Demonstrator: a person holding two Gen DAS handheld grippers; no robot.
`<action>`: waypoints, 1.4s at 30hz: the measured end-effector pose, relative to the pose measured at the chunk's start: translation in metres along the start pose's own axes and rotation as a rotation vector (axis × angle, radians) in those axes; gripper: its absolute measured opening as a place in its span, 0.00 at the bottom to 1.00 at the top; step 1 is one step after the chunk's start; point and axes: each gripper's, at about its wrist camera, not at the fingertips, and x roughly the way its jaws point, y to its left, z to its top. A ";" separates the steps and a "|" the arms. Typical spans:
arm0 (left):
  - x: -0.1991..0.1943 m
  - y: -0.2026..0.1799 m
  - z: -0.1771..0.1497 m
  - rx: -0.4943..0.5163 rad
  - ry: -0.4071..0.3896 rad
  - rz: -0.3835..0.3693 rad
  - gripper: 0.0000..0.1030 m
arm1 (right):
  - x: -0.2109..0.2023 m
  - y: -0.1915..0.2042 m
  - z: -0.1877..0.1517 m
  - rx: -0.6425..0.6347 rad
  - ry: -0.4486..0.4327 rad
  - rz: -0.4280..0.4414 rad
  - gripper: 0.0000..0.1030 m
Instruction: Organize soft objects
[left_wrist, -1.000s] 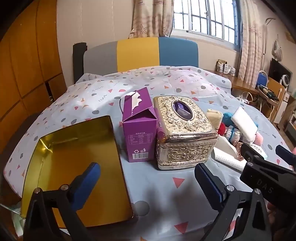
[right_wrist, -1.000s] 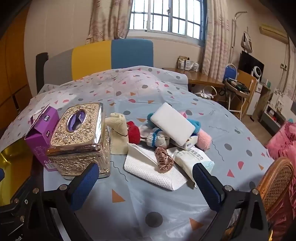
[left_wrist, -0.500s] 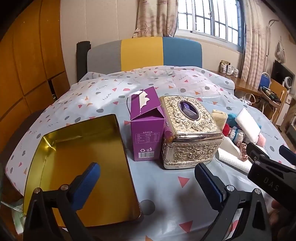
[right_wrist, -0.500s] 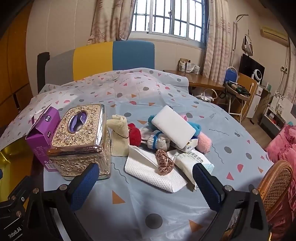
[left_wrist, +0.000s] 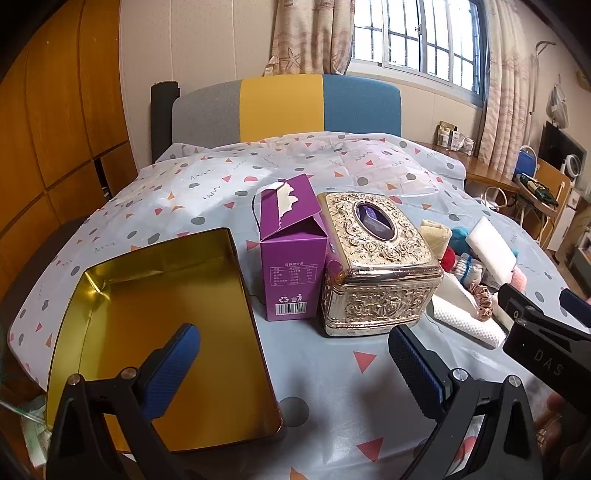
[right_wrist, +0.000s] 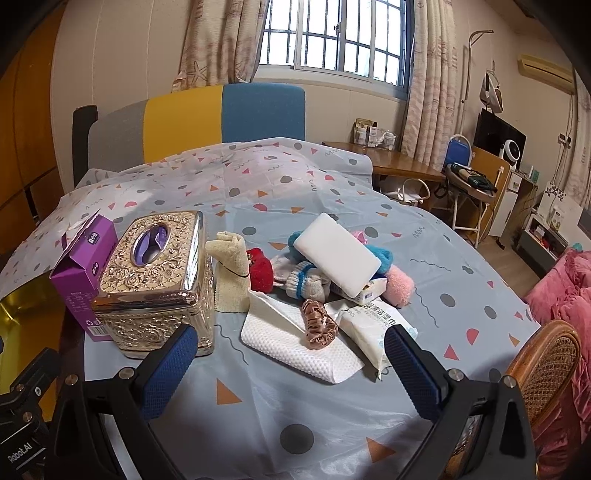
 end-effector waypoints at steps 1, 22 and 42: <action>0.000 0.000 0.000 0.001 0.001 0.000 1.00 | 0.000 0.000 0.000 -0.001 -0.001 -0.001 1.00; 0.002 -0.006 -0.001 0.025 0.011 -0.018 1.00 | 0.001 -0.009 0.004 0.011 -0.009 -0.020 1.00; 0.004 -0.017 -0.005 0.059 0.029 -0.041 1.00 | 0.001 -0.031 0.004 0.045 -0.015 -0.053 1.00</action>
